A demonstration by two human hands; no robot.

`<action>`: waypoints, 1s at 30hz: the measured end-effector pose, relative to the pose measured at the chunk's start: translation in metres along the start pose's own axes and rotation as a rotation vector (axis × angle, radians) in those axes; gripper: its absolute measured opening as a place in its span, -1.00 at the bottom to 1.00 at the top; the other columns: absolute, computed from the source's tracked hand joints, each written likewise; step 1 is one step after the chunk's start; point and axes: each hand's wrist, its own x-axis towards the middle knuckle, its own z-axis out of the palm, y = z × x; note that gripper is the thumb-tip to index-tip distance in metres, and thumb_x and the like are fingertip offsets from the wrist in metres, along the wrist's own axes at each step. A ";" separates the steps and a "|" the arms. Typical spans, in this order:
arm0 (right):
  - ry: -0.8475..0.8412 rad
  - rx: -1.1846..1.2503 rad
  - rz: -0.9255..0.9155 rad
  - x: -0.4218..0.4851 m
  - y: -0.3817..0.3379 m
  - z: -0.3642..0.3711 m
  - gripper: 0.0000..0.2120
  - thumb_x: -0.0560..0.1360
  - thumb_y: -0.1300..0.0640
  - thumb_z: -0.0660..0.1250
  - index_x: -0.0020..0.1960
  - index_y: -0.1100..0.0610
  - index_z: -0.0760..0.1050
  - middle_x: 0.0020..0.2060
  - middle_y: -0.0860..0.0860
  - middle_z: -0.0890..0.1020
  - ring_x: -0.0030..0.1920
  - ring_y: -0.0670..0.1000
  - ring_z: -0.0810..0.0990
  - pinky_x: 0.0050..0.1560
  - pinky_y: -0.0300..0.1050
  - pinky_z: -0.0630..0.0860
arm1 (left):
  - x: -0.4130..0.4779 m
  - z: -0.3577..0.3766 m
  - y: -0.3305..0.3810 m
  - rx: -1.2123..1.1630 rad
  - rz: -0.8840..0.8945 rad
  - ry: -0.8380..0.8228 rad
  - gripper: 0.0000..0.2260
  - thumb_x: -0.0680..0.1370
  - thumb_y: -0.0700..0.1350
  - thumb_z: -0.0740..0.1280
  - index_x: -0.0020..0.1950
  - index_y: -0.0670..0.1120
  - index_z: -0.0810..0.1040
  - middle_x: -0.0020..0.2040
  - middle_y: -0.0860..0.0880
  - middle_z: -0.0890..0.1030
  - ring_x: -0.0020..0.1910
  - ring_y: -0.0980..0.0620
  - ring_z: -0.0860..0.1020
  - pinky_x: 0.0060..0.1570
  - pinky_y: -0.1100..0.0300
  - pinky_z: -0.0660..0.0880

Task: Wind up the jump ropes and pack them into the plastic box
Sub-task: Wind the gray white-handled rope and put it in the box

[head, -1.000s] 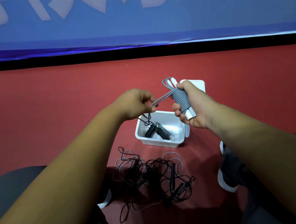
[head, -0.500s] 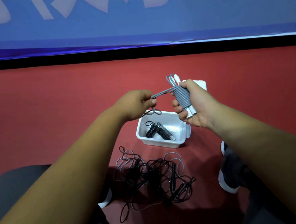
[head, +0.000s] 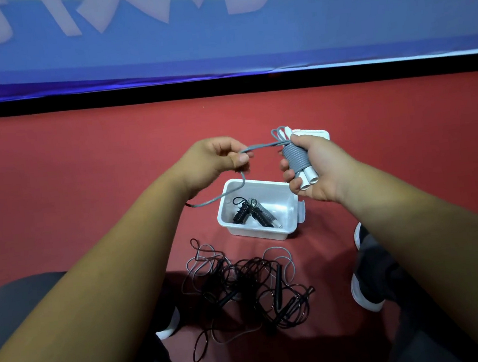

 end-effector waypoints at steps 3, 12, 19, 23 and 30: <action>-0.002 0.030 -0.024 0.001 0.001 0.000 -0.72 0.65 -0.13 0.28 0.10 0.08 0.52 -0.31 0.01 0.53 -0.45 -0.05 0.38 -0.52 -0.26 0.24 | 0.000 0.007 -0.006 0.412 -0.007 0.045 -0.89 0.65 -0.09 0.40 -0.03 -0.09 0.61 -0.20 -0.06 0.72 -0.23 0.04 0.66 0.04 0.02 0.61; -0.053 -0.028 -0.007 0.000 0.006 0.004 -0.73 0.62 -0.16 0.27 0.06 0.04 0.54 -0.31 -0.03 0.50 -0.46 -0.07 0.34 -0.51 -0.27 0.20 | -0.002 0.020 0.000 0.065 -0.114 0.078 -0.83 0.74 -0.13 0.23 0.06 -0.23 0.44 -0.07 -0.21 0.75 -0.04 -0.18 0.75 0.07 -0.08 0.67; -0.017 -0.060 -0.011 0.003 0.006 0.001 -0.74 0.59 -0.15 0.29 0.05 0.04 0.54 -0.32 -0.03 0.51 -0.46 -0.07 0.35 -0.49 -0.28 0.20 | -0.003 0.019 0.003 -0.425 -0.168 0.038 -0.92 0.66 -0.27 0.34 -0.02 -0.15 0.51 0.01 -0.23 0.73 0.07 -0.17 0.73 -0.02 0.11 0.69; -0.003 -0.042 -0.031 0.003 0.003 -0.001 -0.74 0.57 -0.15 0.31 0.05 0.04 0.54 -0.31 -0.02 0.51 -0.45 -0.07 0.34 -0.48 -0.27 0.19 | -0.004 0.016 0.002 -0.248 -0.117 0.007 -0.87 0.55 -0.37 0.45 -0.07 -0.20 0.54 -0.15 -0.22 0.73 0.04 -0.18 0.72 0.15 0.03 0.65; -0.089 -0.104 -0.046 -0.004 -0.003 0.002 -0.67 0.61 -0.16 0.28 0.08 0.10 0.54 -0.33 -0.01 0.48 -0.46 -0.07 0.29 -0.54 -0.29 0.12 | -0.002 0.009 -0.008 0.162 -0.215 -0.007 -0.72 0.41 -0.19 0.65 -0.09 -0.23 0.58 -0.17 -0.29 0.71 -0.20 -0.10 0.61 -0.10 0.00 0.55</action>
